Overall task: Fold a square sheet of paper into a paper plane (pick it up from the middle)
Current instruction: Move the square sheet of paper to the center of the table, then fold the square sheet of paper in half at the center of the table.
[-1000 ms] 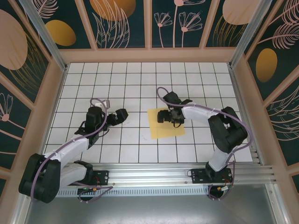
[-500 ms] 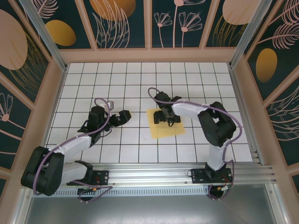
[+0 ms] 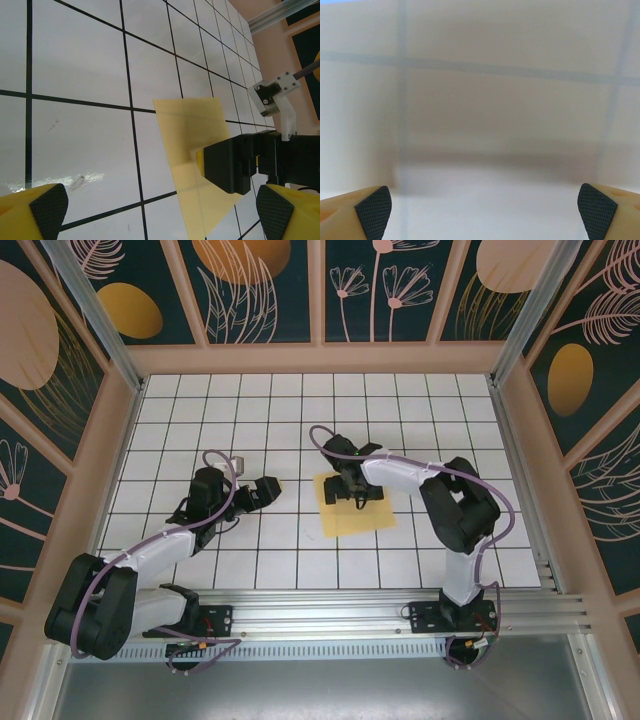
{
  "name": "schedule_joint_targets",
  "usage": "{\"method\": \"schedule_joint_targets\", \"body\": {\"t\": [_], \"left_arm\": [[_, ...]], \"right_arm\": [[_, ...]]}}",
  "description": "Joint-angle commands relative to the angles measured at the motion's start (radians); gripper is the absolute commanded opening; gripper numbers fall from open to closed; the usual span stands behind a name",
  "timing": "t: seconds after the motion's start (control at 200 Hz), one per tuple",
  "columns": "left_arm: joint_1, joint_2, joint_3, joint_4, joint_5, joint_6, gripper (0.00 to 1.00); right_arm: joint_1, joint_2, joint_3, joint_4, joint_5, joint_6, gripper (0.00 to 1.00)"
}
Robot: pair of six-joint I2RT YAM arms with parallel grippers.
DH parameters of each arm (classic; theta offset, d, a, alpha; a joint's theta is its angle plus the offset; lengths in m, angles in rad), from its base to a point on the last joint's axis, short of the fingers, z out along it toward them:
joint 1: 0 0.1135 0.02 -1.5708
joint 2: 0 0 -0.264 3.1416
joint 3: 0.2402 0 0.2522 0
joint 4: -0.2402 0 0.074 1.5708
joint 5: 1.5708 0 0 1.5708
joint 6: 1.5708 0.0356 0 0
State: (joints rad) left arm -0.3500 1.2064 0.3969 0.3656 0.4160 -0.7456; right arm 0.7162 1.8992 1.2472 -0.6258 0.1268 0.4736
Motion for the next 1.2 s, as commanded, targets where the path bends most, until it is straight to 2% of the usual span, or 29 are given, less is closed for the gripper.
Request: {"method": "schedule_joint_targets", "body": {"t": [0.0, 0.17, 0.29, 0.641, 0.771, 1.096, 1.196], "left_arm": [[-0.005, 0.001, 0.023, 0.001, 0.023, 0.015, 0.99], [-0.006, -0.006, 0.017, -0.002, 0.027, 0.016, 0.98], [-0.006, -0.008, 0.016, -0.010, 0.029, 0.020, 0.99], [-0.005, -0.014, 0.023, -0.017, 0.038, 0.018, 0.99], [-0.005, -0.016, 0.021, -0.019, 0.038, 0.020, 0.99], [-0.006, -0.008, 0.027, -0.027, 0.042, 0.021, 0.99], [-0.006, -0.010, 0.032, -0.042, 0.041, 0.027, 0.99]], "right_arm": [[0.005, 0.048, -0.023, 0.017, -0.057, -0.015, 0.99], [0.007, 0.105, -0.084, 0.010, -0.036, 0.001, 0.99], [0.009, 0.075, -0.109, 0.027, -0.049, 0.010, 0.99], [0.002, -0.001, 0.053, -0.054, 0.021, -0.027, 0.99], [-0.015, -0.012, 0.020, -0.018, -0.011, -0.026, 0.99], [-0.011, 0.097, -0.096, 0.030, -0.055, -0.009, 0.99], [-0.007, 0.103, -0.123, 0.048, -0.065, 0.000, 0.96]]}}
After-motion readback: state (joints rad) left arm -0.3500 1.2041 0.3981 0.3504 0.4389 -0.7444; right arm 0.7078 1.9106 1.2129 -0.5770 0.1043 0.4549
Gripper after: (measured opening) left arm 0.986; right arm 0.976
